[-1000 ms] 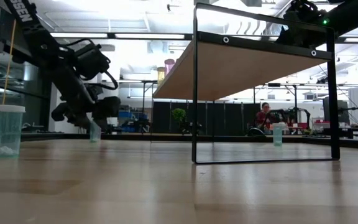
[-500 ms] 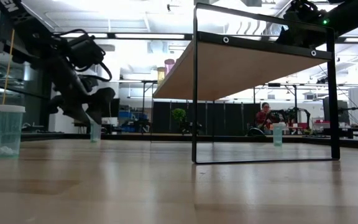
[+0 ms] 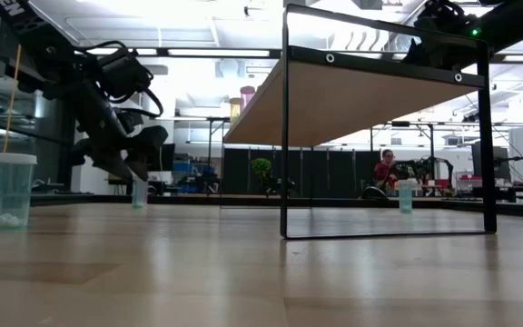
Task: Pick and place medicine bottles onto shelf by color
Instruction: Put the blue pill bottle on the shelf
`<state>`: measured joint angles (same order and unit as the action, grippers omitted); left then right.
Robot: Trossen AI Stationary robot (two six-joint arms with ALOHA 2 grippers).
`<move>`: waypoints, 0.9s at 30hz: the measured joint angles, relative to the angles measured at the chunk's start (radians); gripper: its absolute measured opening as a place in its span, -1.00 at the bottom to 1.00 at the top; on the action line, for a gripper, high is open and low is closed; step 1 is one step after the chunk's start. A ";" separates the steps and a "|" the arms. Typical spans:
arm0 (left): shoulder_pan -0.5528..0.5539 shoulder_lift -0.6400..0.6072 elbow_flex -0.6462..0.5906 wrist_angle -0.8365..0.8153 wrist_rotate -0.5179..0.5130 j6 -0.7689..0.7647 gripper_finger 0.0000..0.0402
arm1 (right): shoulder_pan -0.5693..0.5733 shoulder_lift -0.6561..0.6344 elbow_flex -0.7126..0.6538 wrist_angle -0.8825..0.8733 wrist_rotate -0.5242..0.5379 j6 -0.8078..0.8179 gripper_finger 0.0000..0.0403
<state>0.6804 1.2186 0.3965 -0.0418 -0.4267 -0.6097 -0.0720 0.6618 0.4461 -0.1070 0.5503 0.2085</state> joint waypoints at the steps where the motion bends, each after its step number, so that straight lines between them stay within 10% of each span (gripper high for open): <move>1: 0.000 0.000 0.000 0.000 0.000 0.001 -0.36 | 0.000 0.000 0.000 0.000 0.000 0.000 -0.18; 19: -0.083 -0.125 0.082 0.000 0.147 0.080 -0.52 | 0.000 0.000 0.000 0.000 0.000 0.001 -0.18; 27: -0.273 -0.312 0.167 0.000 -0.007 0.157 -0.52 | 0.000 0.000 0.000 0.000 0.000 0.001 -0.18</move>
<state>0.4069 0.9067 0.5633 -0.0414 -0.4337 -0.4522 -0.0719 0.6617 0.4461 -0.1070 0.5503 0.2097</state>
